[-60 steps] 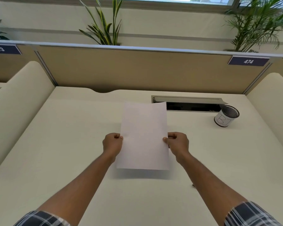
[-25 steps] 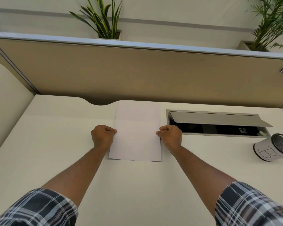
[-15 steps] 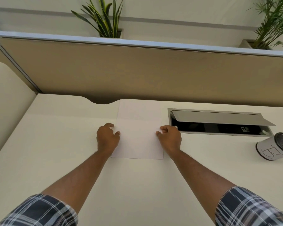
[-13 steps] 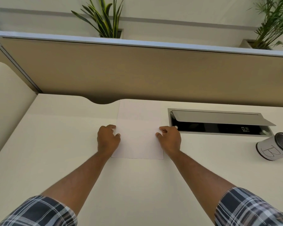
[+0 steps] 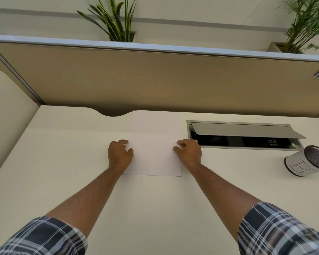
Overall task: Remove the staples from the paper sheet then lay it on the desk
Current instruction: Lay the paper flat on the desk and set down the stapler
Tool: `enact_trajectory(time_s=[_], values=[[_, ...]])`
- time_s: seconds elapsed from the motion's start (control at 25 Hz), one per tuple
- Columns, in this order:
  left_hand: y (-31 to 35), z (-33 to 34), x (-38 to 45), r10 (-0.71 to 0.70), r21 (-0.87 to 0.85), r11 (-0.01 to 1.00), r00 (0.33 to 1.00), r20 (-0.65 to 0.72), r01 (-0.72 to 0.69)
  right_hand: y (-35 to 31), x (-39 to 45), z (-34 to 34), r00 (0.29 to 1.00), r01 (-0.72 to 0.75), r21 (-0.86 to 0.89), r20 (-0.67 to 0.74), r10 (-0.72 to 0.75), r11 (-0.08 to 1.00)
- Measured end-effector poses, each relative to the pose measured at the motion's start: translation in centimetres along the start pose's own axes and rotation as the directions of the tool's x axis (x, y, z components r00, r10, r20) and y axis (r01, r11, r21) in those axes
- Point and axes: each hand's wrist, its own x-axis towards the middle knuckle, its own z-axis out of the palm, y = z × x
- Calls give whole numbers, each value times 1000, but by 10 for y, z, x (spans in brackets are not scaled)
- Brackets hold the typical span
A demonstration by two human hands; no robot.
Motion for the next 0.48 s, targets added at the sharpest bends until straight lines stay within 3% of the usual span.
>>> enact_trajectory(time_s=[0.24, 0.48], values=[[6, -12, -29, 8, 25, 1000, 995, 97, -11, 7, -26, -18, 997, 46, 21, 62, -47, 999], [13, -18, -128, 117, 53, 991, 982, 146, -125, 32, -94, -51, 992, 92, -6, 84, -92, 996]])
